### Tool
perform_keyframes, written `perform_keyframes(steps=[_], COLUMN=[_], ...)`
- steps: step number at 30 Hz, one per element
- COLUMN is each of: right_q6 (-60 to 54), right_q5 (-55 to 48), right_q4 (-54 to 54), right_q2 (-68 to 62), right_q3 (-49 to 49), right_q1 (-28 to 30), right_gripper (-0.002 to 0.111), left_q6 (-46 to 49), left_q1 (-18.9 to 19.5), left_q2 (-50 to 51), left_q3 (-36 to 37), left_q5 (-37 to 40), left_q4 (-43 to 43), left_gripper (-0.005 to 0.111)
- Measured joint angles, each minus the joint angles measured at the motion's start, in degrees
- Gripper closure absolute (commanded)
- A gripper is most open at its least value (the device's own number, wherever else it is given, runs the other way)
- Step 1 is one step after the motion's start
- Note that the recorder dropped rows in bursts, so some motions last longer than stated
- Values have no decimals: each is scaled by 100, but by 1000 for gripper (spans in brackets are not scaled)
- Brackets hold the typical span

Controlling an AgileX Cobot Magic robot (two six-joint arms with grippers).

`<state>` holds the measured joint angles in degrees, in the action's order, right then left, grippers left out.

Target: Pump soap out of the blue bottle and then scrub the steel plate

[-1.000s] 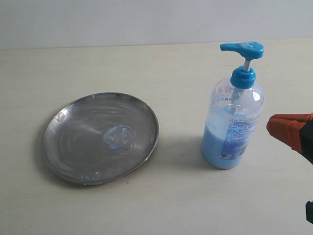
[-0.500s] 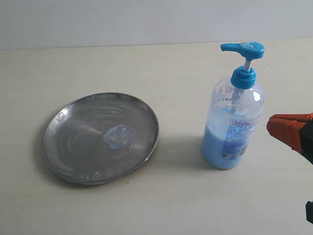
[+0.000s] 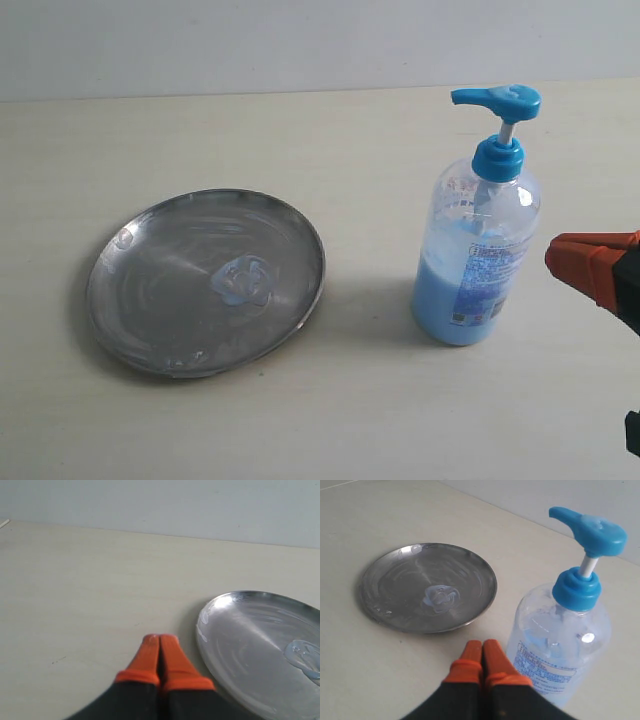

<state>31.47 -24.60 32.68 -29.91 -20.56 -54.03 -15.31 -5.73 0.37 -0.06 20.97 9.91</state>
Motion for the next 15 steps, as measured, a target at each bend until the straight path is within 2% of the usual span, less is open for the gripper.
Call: perform_keyframes(steps=[3, 5, 10, 15], right_q6=[-163, -786, -3117, -3990], right_q5=[83, 158, 260, 373], right_q4=[-81, -511, -2485, -3492], right_q2=[0, 0, 0, 0], right_q3=[0, 0, 0, 0], right_q1=[0, 0, 0, 0], right_gripper=[108, 108, 108, 108], left_q6=[0, 0, 0, 0], left_q1=[0, 0, 0, 0], left_q2=[0, 0, 0, 0], left_q3=[0, 0, 0, 0], left_q5=[0, 0, 0, 0], left_q4=[0, 0, 0, 0], left_gripper=[107, 107, 107, 107])
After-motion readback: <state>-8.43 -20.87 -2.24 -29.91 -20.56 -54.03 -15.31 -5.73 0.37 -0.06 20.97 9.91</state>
